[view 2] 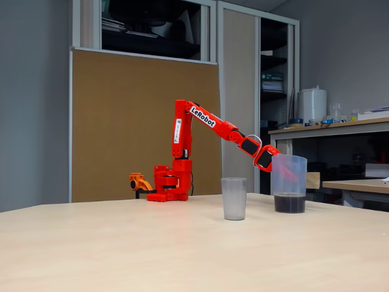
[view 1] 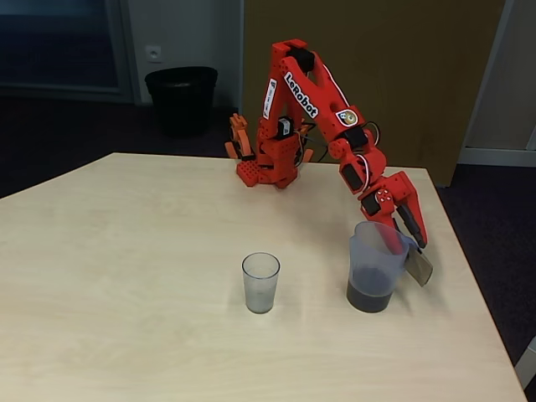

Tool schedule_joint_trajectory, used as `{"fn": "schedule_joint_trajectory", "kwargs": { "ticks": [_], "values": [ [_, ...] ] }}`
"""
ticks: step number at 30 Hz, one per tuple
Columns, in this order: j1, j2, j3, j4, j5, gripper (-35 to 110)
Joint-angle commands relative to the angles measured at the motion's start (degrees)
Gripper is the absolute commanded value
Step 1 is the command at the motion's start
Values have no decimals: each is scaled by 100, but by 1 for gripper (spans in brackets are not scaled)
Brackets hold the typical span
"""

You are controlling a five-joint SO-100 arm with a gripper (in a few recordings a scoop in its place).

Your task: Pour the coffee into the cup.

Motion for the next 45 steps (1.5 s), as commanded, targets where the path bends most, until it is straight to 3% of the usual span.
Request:
{"fn": "schedule_joint_trajectory", "kwargs": {
  "ticks": [1,19,29,45],
  "values": [
    [53,35,-185,-167,18,17],
    [290,-237,-466,-229,-316,14],
    [369,-237,-492,-554,-281,0],
    [492,-316,-404,-870,-598,0]
  ]
}}
